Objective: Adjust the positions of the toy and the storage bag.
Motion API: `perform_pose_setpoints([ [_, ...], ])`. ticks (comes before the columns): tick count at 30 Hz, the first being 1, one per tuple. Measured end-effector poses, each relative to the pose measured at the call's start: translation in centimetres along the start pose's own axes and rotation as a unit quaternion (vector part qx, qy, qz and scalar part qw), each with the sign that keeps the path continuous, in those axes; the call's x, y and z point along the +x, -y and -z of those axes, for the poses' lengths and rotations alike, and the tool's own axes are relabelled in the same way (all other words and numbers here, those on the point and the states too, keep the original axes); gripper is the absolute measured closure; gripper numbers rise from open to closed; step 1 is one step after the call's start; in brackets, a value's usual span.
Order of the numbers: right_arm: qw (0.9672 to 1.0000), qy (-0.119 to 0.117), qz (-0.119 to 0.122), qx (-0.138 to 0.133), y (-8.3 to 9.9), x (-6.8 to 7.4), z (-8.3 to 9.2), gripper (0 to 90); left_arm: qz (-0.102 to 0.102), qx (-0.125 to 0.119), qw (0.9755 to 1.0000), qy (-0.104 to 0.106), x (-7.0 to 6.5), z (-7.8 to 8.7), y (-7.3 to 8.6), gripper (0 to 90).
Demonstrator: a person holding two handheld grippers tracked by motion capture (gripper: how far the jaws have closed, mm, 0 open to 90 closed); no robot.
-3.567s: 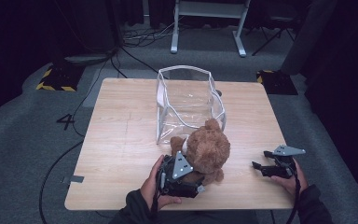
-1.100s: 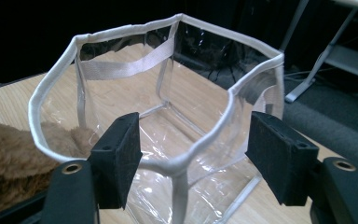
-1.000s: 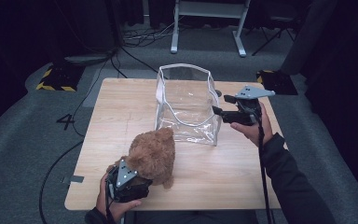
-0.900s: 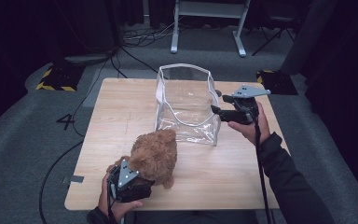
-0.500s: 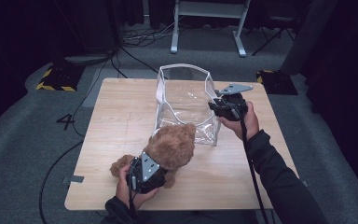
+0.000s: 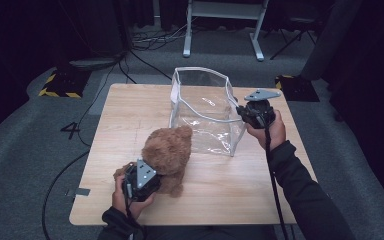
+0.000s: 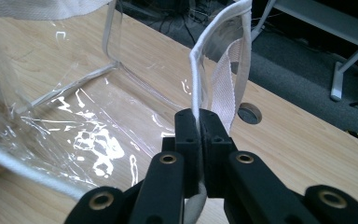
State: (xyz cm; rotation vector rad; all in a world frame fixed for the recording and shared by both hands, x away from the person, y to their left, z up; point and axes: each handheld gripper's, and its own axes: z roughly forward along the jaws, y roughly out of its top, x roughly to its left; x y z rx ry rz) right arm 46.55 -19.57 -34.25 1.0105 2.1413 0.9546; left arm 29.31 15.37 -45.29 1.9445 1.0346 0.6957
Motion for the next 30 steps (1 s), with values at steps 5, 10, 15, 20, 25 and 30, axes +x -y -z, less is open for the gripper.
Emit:
perform_pose_setpoints([
  [5, 0.9999, 0.008, -0.009, -0.008, 1.1, -1.0, 1.1, 88.1, 0.046, -0.007, 0.9986, -0.026, 2.1, 0.9, 1.2, 60.2],
  [10, 0.9998, -0.005, -0.006, -0.019, 2.9, -2.4, 3.1, 88.1, 0.069, -0.013, 0.997, -0.032, 3.6, 0.1, 1.2, 60.0],
  [15, 0.9992, -0.031, 0.002, -0.024, 4.3, -2.9, 4.7, 88.1, 0.063, -0.007, 0.9977, -0.023, 3.7, -1.2, 0.2, 59.8],
  [20, 0.9983, -0.05, 0.012, -0.028, 5.2, -2.6, 6.3, 88.1, 0.066, -0.01, 0.9975, -0.026, 4.0, -2.7, -0.6, 59.8],
  [25, 0.9975, -0.061, 0.015, -0.034, 5.9, -2.3, 7.3, 88.0, 0.058, -0.009, 0.9981, -0.017, 4.4, -3.9, -1.3, 59.8],
  [30, 0.9969, -0.067, 0.004, -0.043, 6.8, -2.2, 7.9, 84.1, 0.058, -0.01, 0.9981, -0.017, 4.6, -4.9, -1.8, 59.9],
])
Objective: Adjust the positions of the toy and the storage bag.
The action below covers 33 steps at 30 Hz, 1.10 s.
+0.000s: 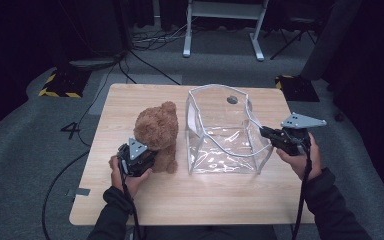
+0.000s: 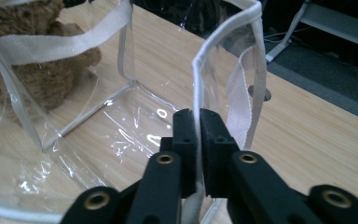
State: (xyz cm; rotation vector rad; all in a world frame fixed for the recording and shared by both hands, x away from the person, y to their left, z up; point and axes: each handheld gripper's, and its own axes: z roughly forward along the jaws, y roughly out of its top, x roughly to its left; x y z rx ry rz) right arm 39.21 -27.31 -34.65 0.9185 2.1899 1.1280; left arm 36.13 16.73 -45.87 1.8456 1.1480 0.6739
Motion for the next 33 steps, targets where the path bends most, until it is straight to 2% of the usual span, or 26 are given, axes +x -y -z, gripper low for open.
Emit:
perform_pose_setpoints([
  [1, 1.0, 0.0, 0.0, 0.0, 0.0, 0.0, 0.0, 84.1, 0.0, 0.0, 1.0, 0.0, 0.0, 0.0, 0.0, 59.9],
  [4, 0.9996, -0.011, -0.015, -0.02, 0.5, -0.4, 0.4, 66.9, 0.0, -0.001, 1.0, 0.002, 0.1, -0.2, 0.0, 59.6],
  [6, 0.9991, -0.018, -0.027, -0.028, 0.8, -0.8, 0.8, 60.8, -0.001, -0.003, 1.0, 0.005, 0.2, -0.1, 0.1, 59.1],
  [8, 0.9987, -0.021, -0.029, -0.036, 1.1, -1.1, 1.2, 52.3, -0.001, -0.004, 1.0, 0.007, 0.3, 0.0, 0.3, 58.7],
  [12, 0.9987, -0.022, -0.025, -0.039, 1.4, -1.3, 1.6, 45.1, -0.001, -0.004, 1.0, 0.009, 0.4, 0.0, 0.4, 58.4],
  [13, 0.9978, -0.02, -0.03, -0.055, 1.7, -1.6, 2.3, 38.5, -0.005, -0.005, 1.0, 0.007, 0.3, 0.0, 0.4, 58.3],
  [15, 0.9966, -0.024, -0.034, -0.071, 1.9, -1.8, 2.9, 33.3, -0.009, -0.003, 0.9999, 0.006, 0.3, 0.0, 0.4, 58.1],
  [19, 0.9968, -0.013, -0.023, -0.075, 2.2, -2.2, 3.9, 28.8, -0.012, -0.003, 0.9999, 0.005, 0.2, 0.0, 0.4, 57.9],
  [23, 0.9942, -0.018, -0.036, -0.099, 3.6, -3.3, 4.8, 26.9, -0.009, -0.006, 0.9999, 0.005, 0.3, -0.2, 0.4, 57.4],
  [27, 0.9964, -0.005, -0.032, -0.078, 4.8, -4.3, 4.9, 26.0, -0.008, -0.007, 0.9999, 0.007, 0.4, -0.3, 0.5, 57.0],
  [28, 0.9969, -0.009, -0.037, -0.069, 5.7, -4.7, 4.7, 24.9, -0.004, -0.009, 0.9999, 0.007, 0.4, -0.4, 0.5, 56.6],
  [29, 0.9969, -0.009, -0.037, -0.069, 5.7, -4.7, 4.7, 24.9, -0.004, -0.009, 0.9999, 0.007, 0.4, -0.4, 0.5, 56.3],
  [31, 0.9988, 0.0, -0.02, -0.044, 6.8, -4.6, 4.0, 24.0, -0.001, -0.011, 0.9999, 0.007, 0.4, -0.4, 0.5, 55.5],
  [32, 0.9997, 0.005, -0.008, -0.024, 7.9, -4.6, 3.1, 23.7, -0.006, -0.009, 0.9999, 0.007, 0.4, -0.4, 0.5, 55.4],
  [33, 0.9997, 0.005, -0.008, -0.024, 7.9, -4.6, 3.1, 23.7, -0.006, -0.009, 0.9999, 0.007, 0.4, -0.4, 0.5, 55.5],
])
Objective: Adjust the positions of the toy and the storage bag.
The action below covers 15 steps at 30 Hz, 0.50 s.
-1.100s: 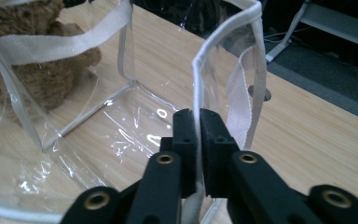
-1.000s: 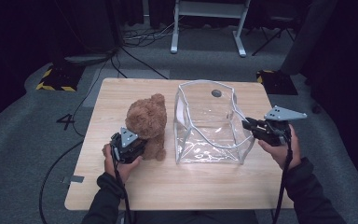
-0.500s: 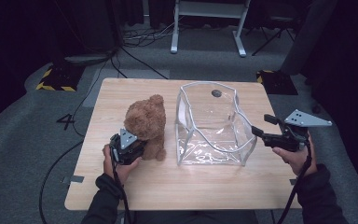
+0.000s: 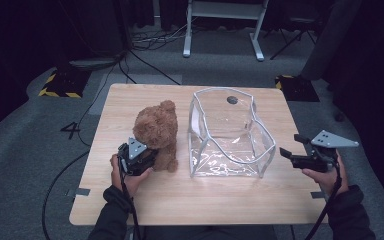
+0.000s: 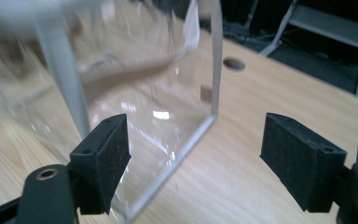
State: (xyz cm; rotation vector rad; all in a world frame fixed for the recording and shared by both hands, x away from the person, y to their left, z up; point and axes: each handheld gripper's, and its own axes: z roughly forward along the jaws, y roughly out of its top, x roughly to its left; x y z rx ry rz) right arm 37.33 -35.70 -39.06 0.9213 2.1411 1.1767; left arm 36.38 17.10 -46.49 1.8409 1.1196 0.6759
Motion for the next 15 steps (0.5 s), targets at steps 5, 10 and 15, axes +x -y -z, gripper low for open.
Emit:
perform_pose_setpoints([
  [5, 0.9987, -0.016, -0.003, 0.048, 4.7, -0.4, -3.0, 24.5, -0.003, 0.0, 1.0, 0.004, 0.0, 0.0, 0.0, 56.7],
  [10, 0.9943, -0.03, -0.016, 0.102, 7.9, -0.8, -4.9, 22.6, 0.006, -0.007, 0.9999, 0.01, 0.2, -0.1, 0.2, 57.0],
  [15, 0.9926, -0.035, -0.032, 0.112, 9.3, -0.9, -5.3, 21.4, 0.01, -0.009, 0.9998, 0.013, 0.3, -0.1, 0.2, 57.0],
])
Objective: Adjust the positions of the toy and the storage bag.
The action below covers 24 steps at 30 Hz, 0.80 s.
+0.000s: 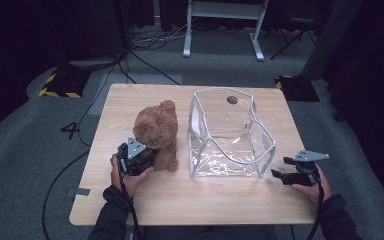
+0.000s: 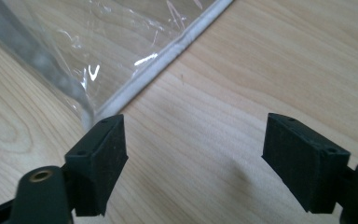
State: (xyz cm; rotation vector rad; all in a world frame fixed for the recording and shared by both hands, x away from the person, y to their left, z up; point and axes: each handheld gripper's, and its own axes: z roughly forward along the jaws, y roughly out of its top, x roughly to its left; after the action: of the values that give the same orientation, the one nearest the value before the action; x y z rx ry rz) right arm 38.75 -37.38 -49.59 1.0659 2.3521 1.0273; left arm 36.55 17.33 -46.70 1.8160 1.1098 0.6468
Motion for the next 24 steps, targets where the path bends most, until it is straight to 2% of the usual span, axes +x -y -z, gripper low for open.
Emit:
perform_pose_setpoints([
  [5, 0.9999, 0.006, -0.01, 0.01, 1.1, -0.1, -0.6, 21.4, 0.004, -0.004, 1.0, 0.002, 0.2, 0.0, 0.1, 56.6],
  [6, 0.9998, 0.008, -0.015, 0.009, 1.4, 0.0, -0.7, 20.4, -0.002, -0.001, 1.0, 0.001, 0.1, 0.1, 0.1, 56.5],
  [9, 0.9996, 0.018, -0.02, 0.007, 1.5, 0.0, -0.7, 19.6, -0.011, 0.004, 0.9999, 0.007, 0.2, 0.2, 0.1, 56.6],
  [15, 0.9995, 0.02, -0.026, -0.001, 1.6, 0.1, -0.8, 18.8, -0.003, -0.001, 0.9999, 0.011, 0.3, 0.1, 0.2, 56.7],
  [24, 0.9994, 0.022, -0.027, -0.001, 1.6, 0.1, -0.9, 18.8, -0.011, -0.014, 0.9998, 0.01, 0.4, 0.1, 0.6, 54.6],
])
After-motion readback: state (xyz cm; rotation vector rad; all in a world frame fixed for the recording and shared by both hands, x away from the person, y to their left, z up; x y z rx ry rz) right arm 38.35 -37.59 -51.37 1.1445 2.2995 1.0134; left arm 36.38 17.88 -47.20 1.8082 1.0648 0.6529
